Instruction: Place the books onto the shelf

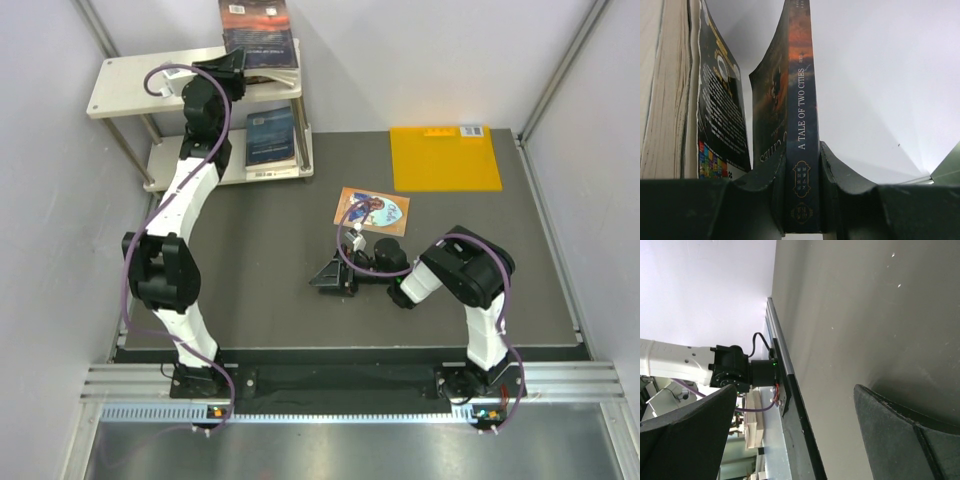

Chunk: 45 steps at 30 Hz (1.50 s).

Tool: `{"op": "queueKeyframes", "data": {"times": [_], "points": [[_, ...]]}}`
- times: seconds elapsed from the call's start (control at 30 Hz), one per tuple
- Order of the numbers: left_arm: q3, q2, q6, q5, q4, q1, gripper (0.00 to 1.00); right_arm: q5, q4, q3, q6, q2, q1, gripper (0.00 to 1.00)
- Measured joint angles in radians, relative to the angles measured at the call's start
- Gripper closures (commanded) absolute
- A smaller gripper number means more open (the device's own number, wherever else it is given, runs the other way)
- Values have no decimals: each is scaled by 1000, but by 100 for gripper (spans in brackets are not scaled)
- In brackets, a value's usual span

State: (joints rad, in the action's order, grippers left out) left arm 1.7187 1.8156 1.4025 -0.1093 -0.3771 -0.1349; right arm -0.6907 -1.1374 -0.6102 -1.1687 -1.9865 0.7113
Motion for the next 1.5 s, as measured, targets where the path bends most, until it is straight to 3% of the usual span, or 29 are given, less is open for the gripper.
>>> {"op": "queueKeyframes", "data": {"times": [0.5,0.8,0.9,0.93,1.03,1.07,1.5], "points": [[2,11,-18,-82,34,2,100,-12,-13,0,-8,-6,0,0],[57,46,59,-15,55,34,100,-19,-45,0,-23,-21,0,0],[77,48,78,1,95,46,86,-19,-46,0,-28,-21,0,0],[82,50,88,8,105,50,68,-19,-47,0,-29,-21,0,0],[90,50,116,20,116,61,41,-19,-47,0,-29,-21,0,0],[94,51,126,24,115,64,2,-19,-47,0,-30,-22,0,0],[113,52,198,44,113,84,1,-23,-72,0,-47,-33,0,0]]}}
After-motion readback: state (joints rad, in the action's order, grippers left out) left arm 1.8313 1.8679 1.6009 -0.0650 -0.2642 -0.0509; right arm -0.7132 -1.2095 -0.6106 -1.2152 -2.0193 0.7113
